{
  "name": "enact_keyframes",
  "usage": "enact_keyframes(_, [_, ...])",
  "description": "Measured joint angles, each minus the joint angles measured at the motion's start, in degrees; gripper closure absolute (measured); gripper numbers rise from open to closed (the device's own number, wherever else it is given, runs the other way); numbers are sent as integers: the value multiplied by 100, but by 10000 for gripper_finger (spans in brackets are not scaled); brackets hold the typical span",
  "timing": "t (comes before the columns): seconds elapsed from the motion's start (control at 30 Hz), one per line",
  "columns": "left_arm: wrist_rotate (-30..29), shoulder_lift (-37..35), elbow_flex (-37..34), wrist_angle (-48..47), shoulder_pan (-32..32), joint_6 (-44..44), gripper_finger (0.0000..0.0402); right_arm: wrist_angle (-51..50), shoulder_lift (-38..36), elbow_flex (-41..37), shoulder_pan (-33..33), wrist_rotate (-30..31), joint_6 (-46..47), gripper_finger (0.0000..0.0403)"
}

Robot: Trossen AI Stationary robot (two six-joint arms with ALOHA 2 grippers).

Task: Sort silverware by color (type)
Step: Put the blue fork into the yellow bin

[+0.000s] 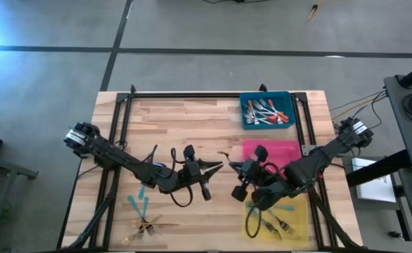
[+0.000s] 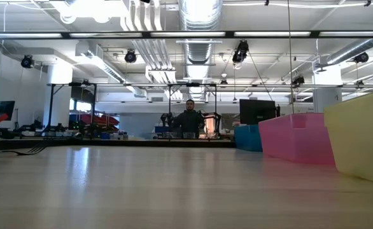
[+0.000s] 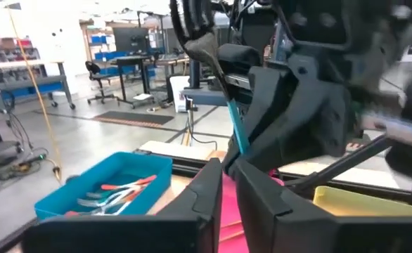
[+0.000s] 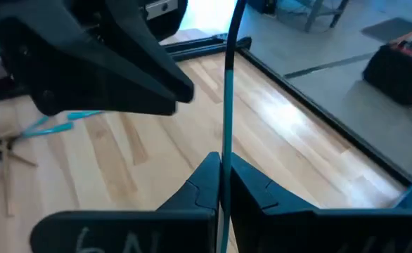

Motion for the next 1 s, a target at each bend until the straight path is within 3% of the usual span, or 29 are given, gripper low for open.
enact_keyframes(0.1, [2,-65,0,-186,-4,162,356,-198,-268,0,-4,-522,149,394])
enact_keyframes(0.23, [18,-233,0,-931,-25,123,330,-488,-499,-5,44,-1757,568,394])
enact_keyframes(0.5, [29,-771,0,-2921,-175,-731,312,-1019,-112,-280,707,-3754,2339,394])
enact_keyframes(0.8, [29,-944,0,-3467,-302,-1039,313,-1063,956,-365,1534,-5096,3878,394])
enact_keyframes(1.0, [447,-1010,37,-3928,-299,-1007,313,-1929,1535,-369,1572,-5749,4276,394])
